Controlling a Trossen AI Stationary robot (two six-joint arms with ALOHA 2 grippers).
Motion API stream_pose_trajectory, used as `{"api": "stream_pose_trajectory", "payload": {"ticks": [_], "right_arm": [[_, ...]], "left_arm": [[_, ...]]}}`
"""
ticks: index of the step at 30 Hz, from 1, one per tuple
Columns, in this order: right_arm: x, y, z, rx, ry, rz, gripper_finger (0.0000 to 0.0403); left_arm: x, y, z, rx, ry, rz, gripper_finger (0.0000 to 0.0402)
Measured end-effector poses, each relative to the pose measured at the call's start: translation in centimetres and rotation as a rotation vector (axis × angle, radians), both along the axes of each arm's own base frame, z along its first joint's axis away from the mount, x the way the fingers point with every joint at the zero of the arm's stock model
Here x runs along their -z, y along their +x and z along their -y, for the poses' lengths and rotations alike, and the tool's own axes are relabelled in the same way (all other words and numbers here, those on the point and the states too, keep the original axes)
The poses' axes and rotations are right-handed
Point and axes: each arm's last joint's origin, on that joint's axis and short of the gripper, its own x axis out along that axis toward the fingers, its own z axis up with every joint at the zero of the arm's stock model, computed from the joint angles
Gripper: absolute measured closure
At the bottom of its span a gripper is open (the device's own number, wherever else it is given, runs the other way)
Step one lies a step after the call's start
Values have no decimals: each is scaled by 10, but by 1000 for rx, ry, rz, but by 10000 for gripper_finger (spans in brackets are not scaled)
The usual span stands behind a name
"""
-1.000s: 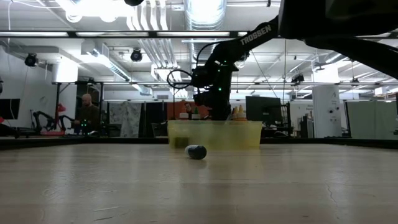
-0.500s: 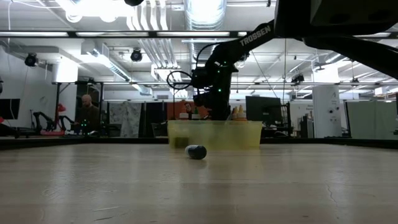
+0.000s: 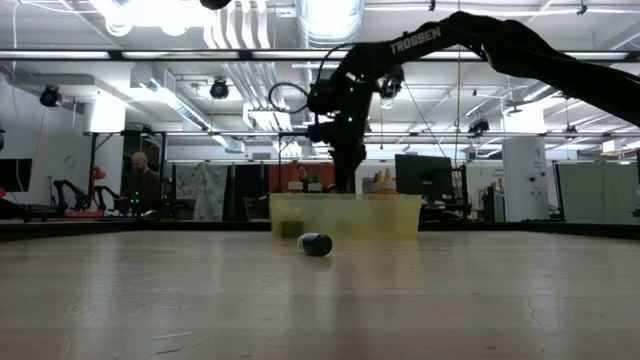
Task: Pick & Place food coloring
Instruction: Put the small violet food coloring bottle into the yellow bin
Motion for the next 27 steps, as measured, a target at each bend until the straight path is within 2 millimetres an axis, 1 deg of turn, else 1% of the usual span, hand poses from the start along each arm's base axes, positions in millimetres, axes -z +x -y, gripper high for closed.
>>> {"api": "stream_pose_trajectory", "payload": {"ticks": [4,8,11,15,19,23,27], "right_arm": [[-22,-4,-8,3,-10,35,266],[-43,-6,-22,-18,-11,64,270],[-58,-5,-34,-27,15,117,271],[-82,-5,-56,-48,40,186,269],[-103,-4,-83,-87,32,229,270],[-126,-8,-109,-136,21,273,276],[-142,-11,-131,-157,24,302,280]], "left_arm": [[0,0,0,0,0,0,250],[0,0,0,0,-1,0,250],[0,0,0,1,-1,-1,250],[0,0,0,-2,-6,-1,250],[0,0,0,-10,-24,-3,250],[0,0,0,-10,-24,-4,250],[0,0,0,-12,-25,-4,250]]}}
